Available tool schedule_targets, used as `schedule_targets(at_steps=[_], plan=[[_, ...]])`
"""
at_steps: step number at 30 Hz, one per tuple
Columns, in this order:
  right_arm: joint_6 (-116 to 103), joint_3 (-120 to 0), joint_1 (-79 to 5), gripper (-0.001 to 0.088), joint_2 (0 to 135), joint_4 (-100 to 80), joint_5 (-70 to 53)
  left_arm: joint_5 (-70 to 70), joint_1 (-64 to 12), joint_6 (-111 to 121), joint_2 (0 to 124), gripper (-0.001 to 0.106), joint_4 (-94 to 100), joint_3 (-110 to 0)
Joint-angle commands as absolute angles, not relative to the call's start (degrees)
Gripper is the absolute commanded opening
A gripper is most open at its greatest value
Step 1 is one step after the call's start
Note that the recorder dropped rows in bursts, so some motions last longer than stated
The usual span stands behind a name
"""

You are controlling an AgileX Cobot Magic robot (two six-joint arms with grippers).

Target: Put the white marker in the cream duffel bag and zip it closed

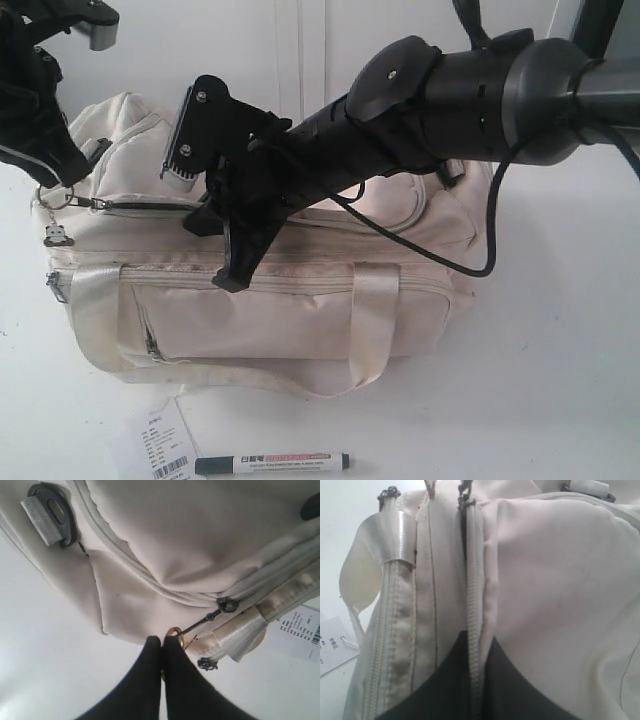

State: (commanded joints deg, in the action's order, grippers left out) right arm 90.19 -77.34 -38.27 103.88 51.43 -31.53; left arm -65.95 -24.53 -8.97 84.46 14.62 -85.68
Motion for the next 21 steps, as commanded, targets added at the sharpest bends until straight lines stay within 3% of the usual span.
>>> schedule_targets(at_steps=[21], plan=[[90.2, -77.3, -38.3, 0.0000, 103.0, 50.7, -31.6, -62.8, -20.7, -9.0, 84.5, 0.000, 13.6, -85.7]])
